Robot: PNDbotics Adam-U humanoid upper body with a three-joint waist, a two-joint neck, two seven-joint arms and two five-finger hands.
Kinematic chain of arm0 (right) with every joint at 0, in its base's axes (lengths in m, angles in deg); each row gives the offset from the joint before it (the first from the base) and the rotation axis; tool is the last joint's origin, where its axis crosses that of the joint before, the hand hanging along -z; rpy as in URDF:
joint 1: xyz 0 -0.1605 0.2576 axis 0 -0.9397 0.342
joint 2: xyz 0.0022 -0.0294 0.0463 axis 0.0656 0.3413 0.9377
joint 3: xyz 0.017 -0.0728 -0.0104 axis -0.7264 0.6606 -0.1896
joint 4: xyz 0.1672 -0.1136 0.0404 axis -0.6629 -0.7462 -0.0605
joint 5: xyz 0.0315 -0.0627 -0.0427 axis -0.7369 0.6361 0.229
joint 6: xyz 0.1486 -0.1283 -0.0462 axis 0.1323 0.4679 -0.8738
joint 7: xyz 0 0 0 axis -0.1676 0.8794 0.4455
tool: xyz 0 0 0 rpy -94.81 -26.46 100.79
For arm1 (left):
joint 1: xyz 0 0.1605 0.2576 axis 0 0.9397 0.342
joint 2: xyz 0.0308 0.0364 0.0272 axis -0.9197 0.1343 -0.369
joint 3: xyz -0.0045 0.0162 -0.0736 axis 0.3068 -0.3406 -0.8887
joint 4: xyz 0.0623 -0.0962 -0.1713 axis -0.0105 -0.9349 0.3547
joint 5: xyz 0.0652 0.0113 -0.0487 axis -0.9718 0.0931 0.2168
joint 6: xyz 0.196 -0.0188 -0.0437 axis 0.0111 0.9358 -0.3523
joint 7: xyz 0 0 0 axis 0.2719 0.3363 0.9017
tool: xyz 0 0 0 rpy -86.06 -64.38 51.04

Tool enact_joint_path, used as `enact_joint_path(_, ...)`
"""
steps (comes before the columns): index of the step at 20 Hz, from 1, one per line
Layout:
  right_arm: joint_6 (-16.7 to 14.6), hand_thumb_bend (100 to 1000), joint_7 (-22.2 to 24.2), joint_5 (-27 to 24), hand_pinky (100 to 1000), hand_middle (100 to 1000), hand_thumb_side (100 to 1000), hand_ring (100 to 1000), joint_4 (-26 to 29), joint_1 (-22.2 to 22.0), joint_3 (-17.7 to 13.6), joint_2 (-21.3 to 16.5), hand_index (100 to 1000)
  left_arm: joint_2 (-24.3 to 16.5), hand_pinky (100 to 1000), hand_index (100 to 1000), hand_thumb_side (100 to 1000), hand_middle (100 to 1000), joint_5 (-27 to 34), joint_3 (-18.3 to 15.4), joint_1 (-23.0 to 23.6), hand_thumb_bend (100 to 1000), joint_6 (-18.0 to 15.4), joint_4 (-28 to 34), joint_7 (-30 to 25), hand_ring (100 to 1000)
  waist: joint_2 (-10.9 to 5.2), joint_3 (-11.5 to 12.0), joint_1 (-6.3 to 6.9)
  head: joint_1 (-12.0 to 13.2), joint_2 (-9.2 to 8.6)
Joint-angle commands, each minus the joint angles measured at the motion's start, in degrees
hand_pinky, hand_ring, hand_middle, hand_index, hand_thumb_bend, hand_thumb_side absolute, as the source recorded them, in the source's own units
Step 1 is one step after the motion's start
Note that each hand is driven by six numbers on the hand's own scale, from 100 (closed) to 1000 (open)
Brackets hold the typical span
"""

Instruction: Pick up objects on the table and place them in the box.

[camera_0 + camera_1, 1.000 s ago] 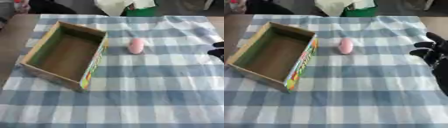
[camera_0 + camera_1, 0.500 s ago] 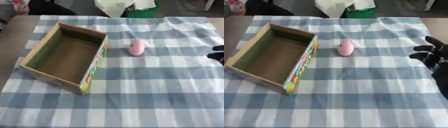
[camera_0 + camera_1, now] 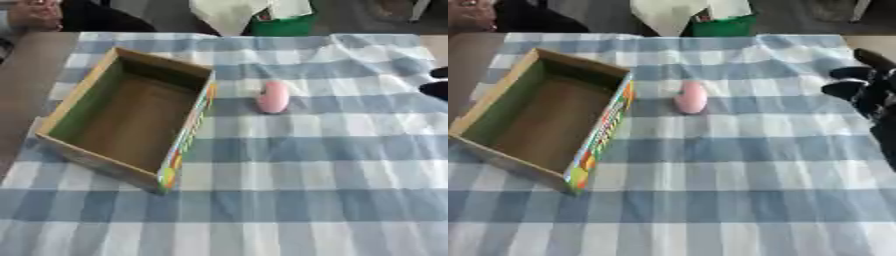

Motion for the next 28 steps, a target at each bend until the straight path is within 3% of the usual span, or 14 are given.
enact_joint_path(1,-2.6,214,-1.2,3.4,869,802,1000,786,-0.3,3.9,1.0,-4.5,966,-0.8,499,765,560,648,-0.1,-0.3,-0.1,187,0.0,1.0,-0.4,386,-0.82,0.1,0.01,-0.4,-0.77)
enact_joint_path(5,-5.5,289,-1.6,11.0,847,824,1000,797,-2.4,10.4,3.7,-8.0,972,-1.0,499,765,561,648,0.0,0.0,0.0,186,0.3,1.0,-0.7,386,-1.26,0.5,-0.13,-0.9,-0.47)
enact_joint_path(12,-12.2,302,1.8,26.7,814,826,1000,810,-10.8,21.5,9.7,-11.5,955,-1.3,498,763,575,648,0.3,0.6,0.5,184,0.6,1.0,-1.0,388,-2.56,1.5,-0.28,-2.2,0.27)
enact_joint_path(18,-16.6,302,6.5,34.9,816,818,1000,816,-22.0,29.9,12.3,-10.1,958,-1.4,499,762,571,648,0.6,0.9,0.8,185,0.9,1.0,-1.4,388,-3.11,2.3,-0.31,-3.5,0.83)
enact_joint_path(28,-24.6,414,14.7,49.0,812,835,1000,838,-39.5,39.5,14.7,-5.8,1000,-1.4,499,762,572,649,1.0,1.3,1.3,185,1.2,1.0,-1.9,387,-3.57,3.2,-0.33,-4.7,0.87)
